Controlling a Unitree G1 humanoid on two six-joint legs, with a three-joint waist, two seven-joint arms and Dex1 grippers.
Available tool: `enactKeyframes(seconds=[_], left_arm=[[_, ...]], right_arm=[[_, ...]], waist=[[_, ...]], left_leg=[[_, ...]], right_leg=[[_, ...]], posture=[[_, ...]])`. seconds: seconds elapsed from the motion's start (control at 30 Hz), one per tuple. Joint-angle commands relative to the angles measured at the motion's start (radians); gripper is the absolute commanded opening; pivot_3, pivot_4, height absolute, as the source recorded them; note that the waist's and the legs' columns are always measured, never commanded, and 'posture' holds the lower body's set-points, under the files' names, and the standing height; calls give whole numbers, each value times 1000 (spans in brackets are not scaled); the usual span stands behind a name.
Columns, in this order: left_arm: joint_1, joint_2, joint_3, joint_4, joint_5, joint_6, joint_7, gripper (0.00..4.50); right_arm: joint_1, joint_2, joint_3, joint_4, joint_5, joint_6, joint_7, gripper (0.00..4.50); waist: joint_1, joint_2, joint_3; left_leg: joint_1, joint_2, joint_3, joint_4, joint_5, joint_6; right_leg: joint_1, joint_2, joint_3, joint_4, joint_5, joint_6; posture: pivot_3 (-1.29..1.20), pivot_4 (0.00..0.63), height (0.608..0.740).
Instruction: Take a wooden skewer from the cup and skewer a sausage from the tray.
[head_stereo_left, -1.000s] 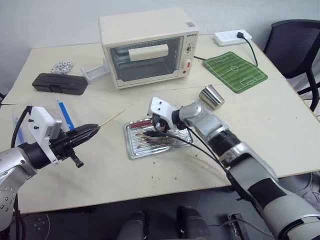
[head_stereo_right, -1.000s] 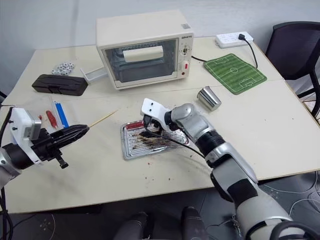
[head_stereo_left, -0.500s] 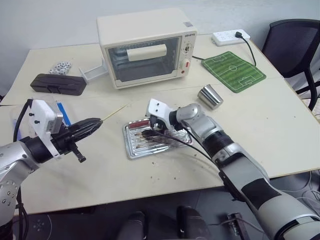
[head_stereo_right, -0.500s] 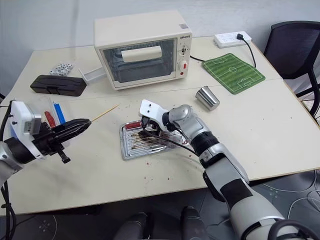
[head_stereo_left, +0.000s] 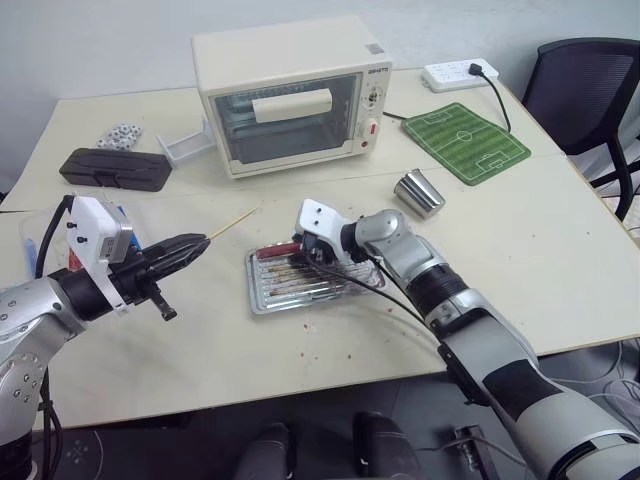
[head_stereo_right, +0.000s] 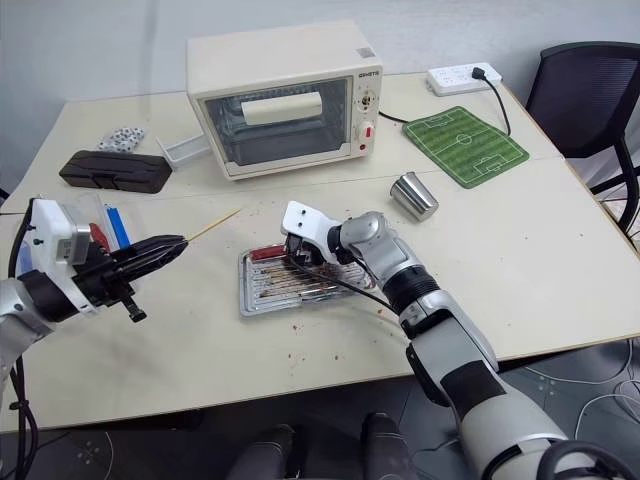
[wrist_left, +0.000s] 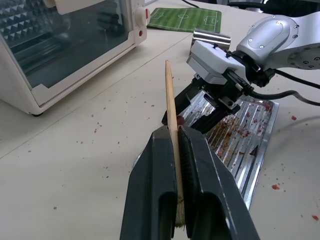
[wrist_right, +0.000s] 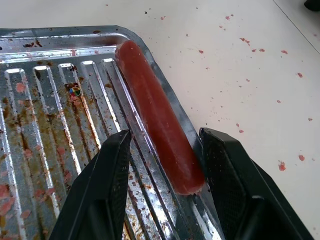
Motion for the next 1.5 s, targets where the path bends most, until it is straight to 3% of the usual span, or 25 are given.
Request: enactKeyframes(seconds=[0.03, 0.5, 0.9, 1.0, 1.17, 1.5], left_arm=[[-12, 11, 9, 1, 4, -26, -1, 0], [-36, 16, -9, 20, 12, -29, -6, 0], [-49, 11, -18, 23, 17, -34, -5, 0], [-48, 10, -18, 22, 18, -35, -3, 0], [-44, 10, -17, 21, 20, -38, -4, 0], [-69, 14, -51, 53, 34, -59, -29, 0]], right_arm=[[12, -1, -18, -59, -15, -17, 2, 2221], [80, -14, -32, -266, -18, 28, 22, 2221], [43, 4, -9, -87, -91, -30, 12, 2221], [40, 6, -8, -73, -95, -39, 26, 1615], [47, 4, -19, -91, -89, -37, 41, 193], [99, -29, -41, -236, -59, 38, 82, 180]], waist=[[0, 0, 0], [-2, 0, 0], [-7, 0, 0], [-12, 0, 0], [-15, 0, 0], [-15, 0, 0]], left_leg=[[0, 0, 0, 0, 0, 0], [0, 0, 0, 0, 0, 0], [0, 0, 0, 1, 0, 0], [1, 0, 0, 1, 0, 0], [1, 0, 0, 1, 0, 0], [1, 0, 0, 2, 0, 0]], right_leg=[[0, 0, 0, 0, 0, 0], [0, 0, 0, 0, 0, 0], [0, 2, 0, 1, 0, 0], [0, 1, 0, 2, 0, 0], [0, 1, 0, 2, 0, 0], [0, 1, 0, 2, 0, 0]], posture=[[0, 150, 740], [0, 150, 740], [0, 150, 740], [0, 150, 740], [0, 150, 740], [0, 150, 740]])
